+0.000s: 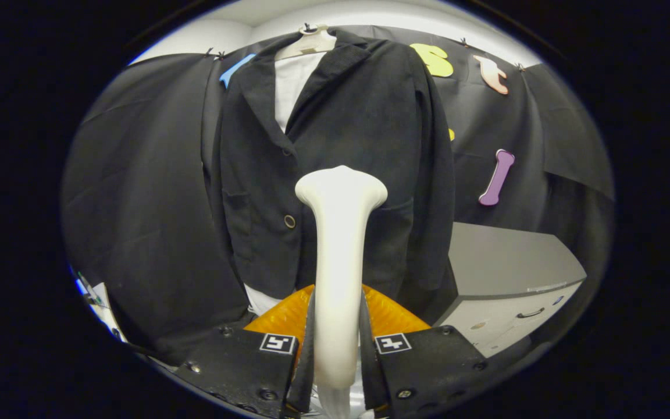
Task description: Iron the clothes twice with a garment steamer, once on the left side and once on the right side.
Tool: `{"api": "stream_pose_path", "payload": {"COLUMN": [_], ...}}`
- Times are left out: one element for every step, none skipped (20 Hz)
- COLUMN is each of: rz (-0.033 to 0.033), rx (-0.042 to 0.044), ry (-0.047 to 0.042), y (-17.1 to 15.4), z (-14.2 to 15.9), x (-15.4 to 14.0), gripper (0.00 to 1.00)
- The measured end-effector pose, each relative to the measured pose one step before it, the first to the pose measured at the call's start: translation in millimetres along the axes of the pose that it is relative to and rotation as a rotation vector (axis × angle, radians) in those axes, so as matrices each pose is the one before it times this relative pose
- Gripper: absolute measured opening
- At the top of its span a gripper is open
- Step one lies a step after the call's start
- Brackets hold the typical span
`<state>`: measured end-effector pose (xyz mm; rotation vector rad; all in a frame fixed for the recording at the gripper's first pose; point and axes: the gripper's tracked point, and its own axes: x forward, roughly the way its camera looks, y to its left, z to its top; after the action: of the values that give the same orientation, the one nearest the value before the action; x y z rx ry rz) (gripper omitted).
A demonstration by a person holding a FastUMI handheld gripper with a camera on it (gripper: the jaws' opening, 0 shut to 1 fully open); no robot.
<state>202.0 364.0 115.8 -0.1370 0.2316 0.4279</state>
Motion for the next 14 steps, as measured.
{"api": "stream_pose_path", "payload": {"rz": [0.00051, 0.00087, 0.00077, 0.0017, 0.00194, 0.00003, -0.00082, -0.00197, -0.00106, 0.00102, 0.00127, -0.00009, -0.00071, 0.00108], "rx": [0.00177, 0.00066, -0.00147, -0.00129, -0.00244, -0.00287, -0.00263, -0.00186, -0.0009, 0.00186, 0.00343, 0.00128, 0.00224, 0.00172], "ry": [0.00879, 0.0086, 0.0095, 0.00656, 0.00659, 0.00811, 0.00836, 0.00715, 0.00781, 0.00992, 0.01204, 0.00979, 0.01, 0.00928], "y": [1.34, -0.15, -0.34, 0.31, 0.53, 0.21, 0.52, 0.48, 0.92, 0.29, 0.51, -0.18, -0.91, 0.7], "z": [-6.3, -4.0, -5.82, -4.58, -4.55, -4.69, -3.83, -3.53, -4.94, -5.12, -5.63, -3.57, -4.84, -4.74], "x": [2.63, 2.16, 1.47, 0.98, 0.67, 0.3, 2.61, 1.23, 0.47, 1.38, 2.48, 2.24, 2.72, 0.84], "gripper": [0.36, 0.36, 0.36, 0.36, 0.36, 0.36, 0.36, 0.36, 0.36, 0.36, 0.36, 0.36, 0.36, 0.36]}}
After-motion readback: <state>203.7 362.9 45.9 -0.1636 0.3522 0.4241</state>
